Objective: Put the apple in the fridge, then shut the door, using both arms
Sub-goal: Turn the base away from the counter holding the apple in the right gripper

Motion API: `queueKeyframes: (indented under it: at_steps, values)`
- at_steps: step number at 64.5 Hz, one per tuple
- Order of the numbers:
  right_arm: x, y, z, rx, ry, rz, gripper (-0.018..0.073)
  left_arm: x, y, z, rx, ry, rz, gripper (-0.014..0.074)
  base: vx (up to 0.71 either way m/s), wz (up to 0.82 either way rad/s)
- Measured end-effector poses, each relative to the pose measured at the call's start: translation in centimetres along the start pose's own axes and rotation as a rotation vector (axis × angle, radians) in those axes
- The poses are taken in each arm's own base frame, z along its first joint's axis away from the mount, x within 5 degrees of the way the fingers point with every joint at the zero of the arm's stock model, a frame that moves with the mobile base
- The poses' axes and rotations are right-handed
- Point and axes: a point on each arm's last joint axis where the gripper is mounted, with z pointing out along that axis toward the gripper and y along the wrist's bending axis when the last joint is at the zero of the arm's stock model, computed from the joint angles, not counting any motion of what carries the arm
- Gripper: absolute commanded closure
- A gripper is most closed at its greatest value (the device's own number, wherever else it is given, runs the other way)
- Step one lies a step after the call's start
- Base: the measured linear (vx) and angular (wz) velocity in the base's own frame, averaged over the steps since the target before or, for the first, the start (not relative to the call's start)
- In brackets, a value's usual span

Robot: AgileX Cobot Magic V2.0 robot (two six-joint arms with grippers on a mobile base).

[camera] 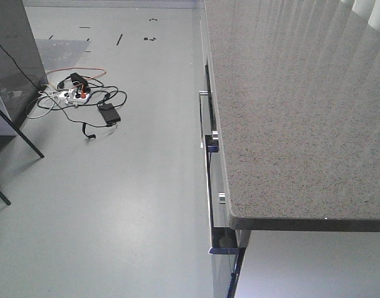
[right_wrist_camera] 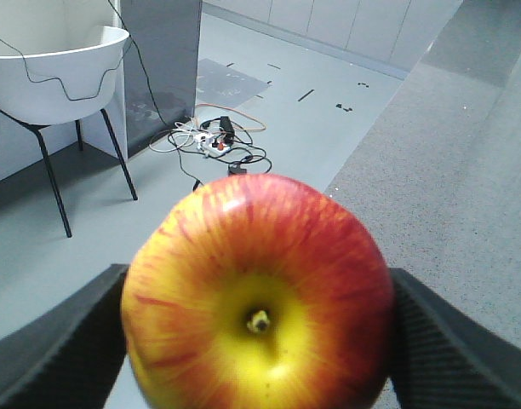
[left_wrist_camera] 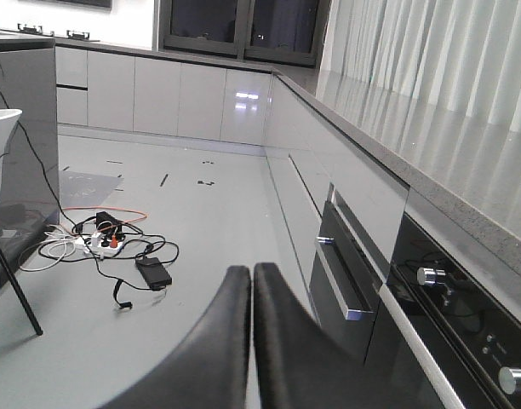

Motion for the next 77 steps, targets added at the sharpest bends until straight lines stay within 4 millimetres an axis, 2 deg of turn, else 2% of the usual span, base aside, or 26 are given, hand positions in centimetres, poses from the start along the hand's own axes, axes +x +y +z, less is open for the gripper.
queueKeyframes:
  at_steps: [77]
  values:
    - [0.0, -0.01, 0.0, 0.001, 0.0, -0.001, 0.043, 0.0, 0.0, 0.0, 0.0, 0.0, 0.0, 0.0603, 0.0, 0.01]
